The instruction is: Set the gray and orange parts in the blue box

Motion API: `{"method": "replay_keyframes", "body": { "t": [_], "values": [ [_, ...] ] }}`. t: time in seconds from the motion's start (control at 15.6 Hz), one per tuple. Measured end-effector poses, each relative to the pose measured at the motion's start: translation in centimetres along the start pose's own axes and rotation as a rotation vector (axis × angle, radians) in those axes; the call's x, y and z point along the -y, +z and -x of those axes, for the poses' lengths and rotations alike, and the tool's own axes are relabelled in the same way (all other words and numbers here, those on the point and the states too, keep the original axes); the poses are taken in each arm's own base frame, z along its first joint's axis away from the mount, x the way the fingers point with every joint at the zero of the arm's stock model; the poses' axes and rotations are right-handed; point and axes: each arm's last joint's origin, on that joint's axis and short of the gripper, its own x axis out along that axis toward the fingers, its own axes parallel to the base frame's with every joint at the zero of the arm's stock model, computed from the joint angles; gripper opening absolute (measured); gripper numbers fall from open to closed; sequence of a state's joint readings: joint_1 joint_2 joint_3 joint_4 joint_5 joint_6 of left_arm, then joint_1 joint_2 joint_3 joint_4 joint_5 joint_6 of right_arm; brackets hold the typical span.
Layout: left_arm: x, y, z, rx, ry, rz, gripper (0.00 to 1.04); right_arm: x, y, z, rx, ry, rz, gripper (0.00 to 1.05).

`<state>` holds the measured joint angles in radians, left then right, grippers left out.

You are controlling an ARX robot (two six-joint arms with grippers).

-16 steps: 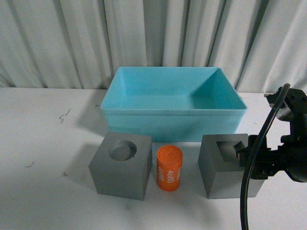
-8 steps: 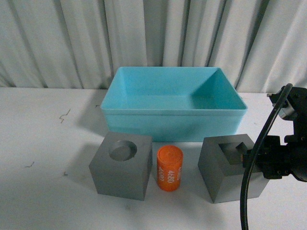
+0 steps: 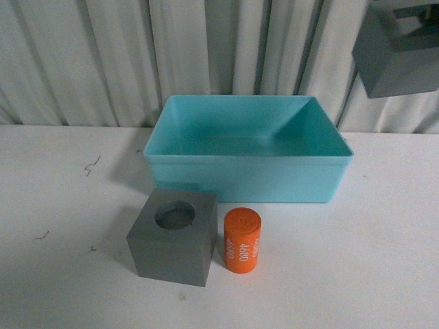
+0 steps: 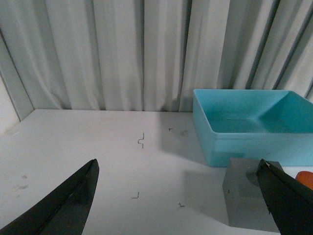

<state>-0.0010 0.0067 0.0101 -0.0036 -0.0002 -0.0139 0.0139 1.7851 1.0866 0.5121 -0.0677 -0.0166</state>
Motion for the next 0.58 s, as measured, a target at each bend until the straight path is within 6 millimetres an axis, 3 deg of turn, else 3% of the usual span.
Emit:
{"method": "replay_keyframes", "body": {
  "t": [0.51,0.58],
  "values": [
    [0.0,0.0,0.0,0.0,0.0,0.0,0.98,-3.3,0.3,-3.6,0.015,0.078,-0.038,0.18],
    [0.0,0.0,0.0,0.0,0.0,0.0,0.98,-4.4,0.7,-4.4,0.029,0.101,-0.053,0.18]
  ]
}}
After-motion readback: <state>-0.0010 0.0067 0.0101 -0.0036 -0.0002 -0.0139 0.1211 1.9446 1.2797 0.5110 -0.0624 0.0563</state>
